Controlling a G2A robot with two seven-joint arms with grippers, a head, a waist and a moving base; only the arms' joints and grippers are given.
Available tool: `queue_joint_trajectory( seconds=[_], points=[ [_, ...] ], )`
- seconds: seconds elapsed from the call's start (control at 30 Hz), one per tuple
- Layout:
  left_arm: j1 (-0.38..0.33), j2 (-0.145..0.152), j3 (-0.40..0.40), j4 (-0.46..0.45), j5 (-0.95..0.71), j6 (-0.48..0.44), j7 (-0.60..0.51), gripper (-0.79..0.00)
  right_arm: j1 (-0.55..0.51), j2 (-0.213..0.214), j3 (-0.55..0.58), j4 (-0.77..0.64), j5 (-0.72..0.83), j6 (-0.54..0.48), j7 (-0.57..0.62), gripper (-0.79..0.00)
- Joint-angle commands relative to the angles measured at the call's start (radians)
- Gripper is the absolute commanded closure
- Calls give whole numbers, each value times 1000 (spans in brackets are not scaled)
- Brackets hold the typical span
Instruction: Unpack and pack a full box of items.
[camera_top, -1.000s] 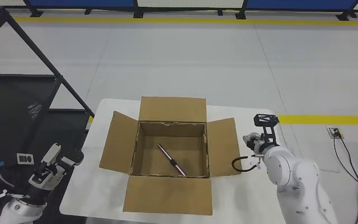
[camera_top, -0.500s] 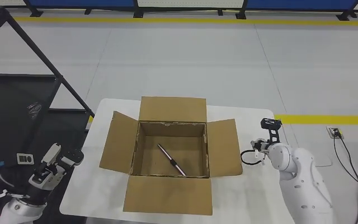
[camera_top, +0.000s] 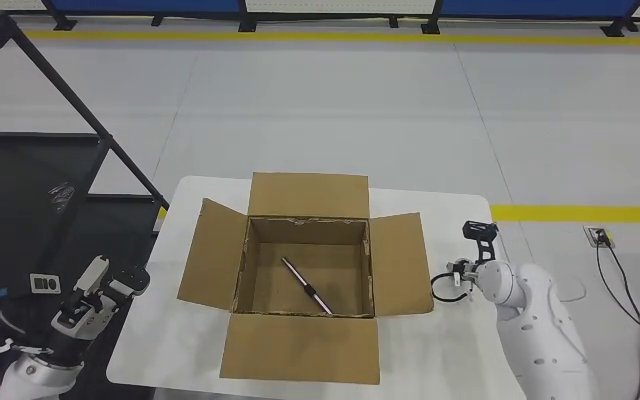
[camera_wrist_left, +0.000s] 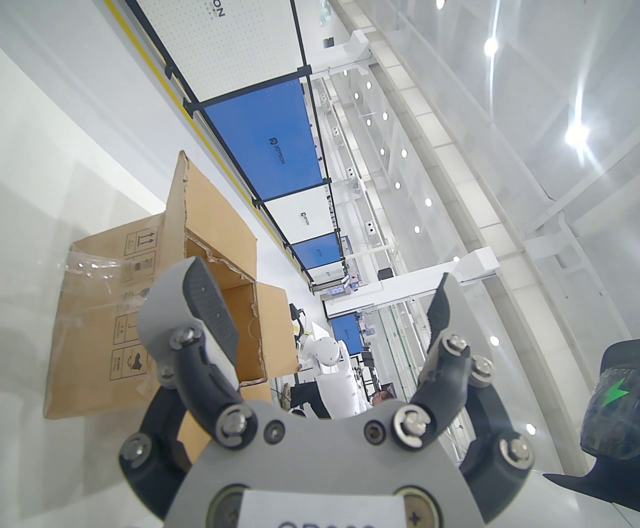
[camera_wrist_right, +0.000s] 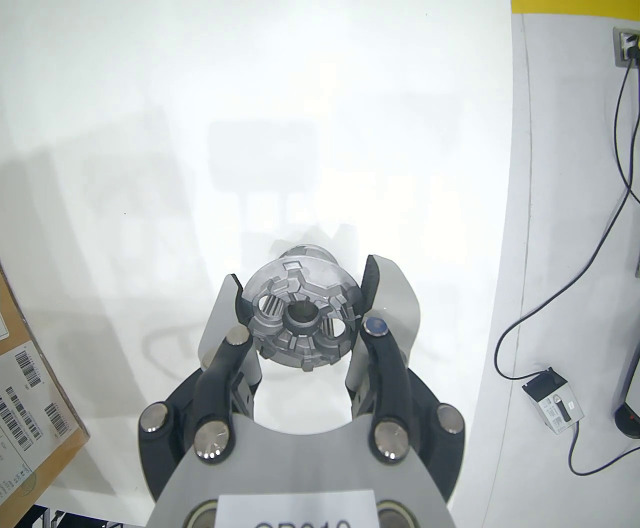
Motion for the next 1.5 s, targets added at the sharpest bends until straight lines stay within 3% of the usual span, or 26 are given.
queue_joint_trajectory(
  seconds=[0.0,0.07,0.1,0.33,0.53,0.67,0.8,0.97,1.2,1.43,1.47],
  points=[
    [0,0,0,0,0,0,0,-785,4,0,1,7,14,-6,-4,-613],
    [0,0,0,0,0,0,0,-785,4,1,4,13,21,-10,-12,-751],
    [0,0,0,0,0,0,0,-785,4,2,6,13,23,-11,-13,-785],
    [0,0,0,0,0,0,0,-785,-27,9,31,-83,29,11,-27,-785],
    [0,0,0,0,0,0,0,-785,-134,8,34,-445,62,36,-83,-785],
    [0,0,0,0,0,0,0,-785,-173,5,-41,-681,34,2,-87,-785],
    [0,0,0,0,0,0,0,-785,-115,-1,-177,-739,-2,-79,-30,-785],
    [7,0,3,-1,4,0,18,-785,49,-34,-416,-630,7,-131,29,-785],
    [25,0,-9,10,-17,-1,34,-785,317,-125,-722,-272,104,-140,102,-785],
    [25,0,-9,10,-17,-1,34,-785,459,-231,-891,70,253,-141,75,-785],
    [25,0,-9,10,-17,-1,34,-785,469,-244,-906,108,266,-143,66,-720]
  ],
)
